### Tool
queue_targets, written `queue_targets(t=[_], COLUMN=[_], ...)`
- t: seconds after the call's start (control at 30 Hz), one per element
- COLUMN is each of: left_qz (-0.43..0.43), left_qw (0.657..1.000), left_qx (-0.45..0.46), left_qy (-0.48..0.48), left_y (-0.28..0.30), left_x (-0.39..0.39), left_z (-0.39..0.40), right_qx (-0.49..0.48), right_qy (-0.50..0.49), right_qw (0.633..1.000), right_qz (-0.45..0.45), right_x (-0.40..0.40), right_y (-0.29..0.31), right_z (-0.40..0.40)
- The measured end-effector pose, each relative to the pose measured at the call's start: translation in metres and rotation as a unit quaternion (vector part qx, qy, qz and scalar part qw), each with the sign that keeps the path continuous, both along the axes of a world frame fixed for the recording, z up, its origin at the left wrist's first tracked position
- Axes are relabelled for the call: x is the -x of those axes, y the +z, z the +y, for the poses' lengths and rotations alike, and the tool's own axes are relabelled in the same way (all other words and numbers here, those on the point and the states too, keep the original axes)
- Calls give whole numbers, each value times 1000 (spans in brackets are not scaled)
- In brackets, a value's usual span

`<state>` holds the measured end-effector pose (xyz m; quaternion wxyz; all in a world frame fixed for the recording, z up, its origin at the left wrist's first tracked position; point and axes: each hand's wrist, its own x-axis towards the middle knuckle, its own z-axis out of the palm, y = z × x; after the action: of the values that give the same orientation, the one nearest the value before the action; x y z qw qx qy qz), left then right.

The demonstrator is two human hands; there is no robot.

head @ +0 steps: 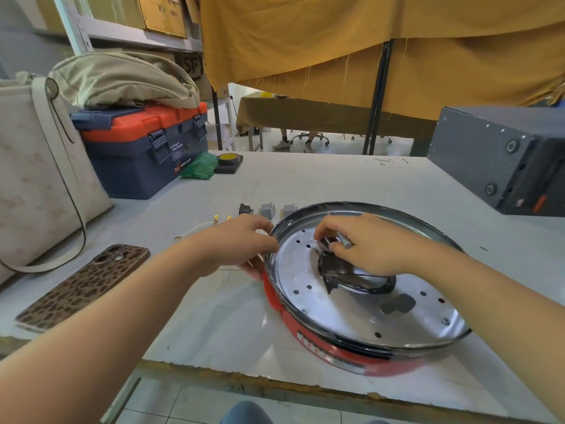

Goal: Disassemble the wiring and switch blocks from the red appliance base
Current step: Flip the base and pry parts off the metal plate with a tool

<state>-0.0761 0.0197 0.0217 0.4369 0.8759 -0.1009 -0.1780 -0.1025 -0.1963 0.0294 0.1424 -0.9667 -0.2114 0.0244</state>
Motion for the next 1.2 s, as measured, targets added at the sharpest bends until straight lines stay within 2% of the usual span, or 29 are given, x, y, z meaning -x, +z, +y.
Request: queue_targets(t=[0.27,0.33,0.43,0.57,0.73,0.83,0.93,1.0,1.13,1.2], left_qz=[-74,-85,-55,7,55,76,46,19,-10,-17], left_qw=[996,996,997,995,994,988,986,986,977,971], left_qx=[-36,-21,28,96,93,133,161,165,201,223], left_qy=[17,18,39,28,-6,-10,8,30,65,81], left_y=[-5,-9,-12,-8,-4,-8,-13,-16,-22,-25], left_x=[-19,-24,-25,-18,-11,-4,-3,-4,-6,-8], left_z=[-20,-25,-26,-11,21,27,22,16,0,-6], right_qx=[-76,-98,-111,-65,6,6,-52,-129,-304,-346], right_qy=[1,14,34,60,52,47,42,31,7,7], right_qw=[996,993,990,994,997,997,996,988,942,925], right_qz=[56,63,75,64,53,56,55,75,143,160], right_x=[10,13,17,21,22,23,24,24,21,20], right_y=[8,10,10,5,4,6,6,8,18,23], right_z=[-11,-12,-10,-4,-2,0,-1,-3,-2,2])
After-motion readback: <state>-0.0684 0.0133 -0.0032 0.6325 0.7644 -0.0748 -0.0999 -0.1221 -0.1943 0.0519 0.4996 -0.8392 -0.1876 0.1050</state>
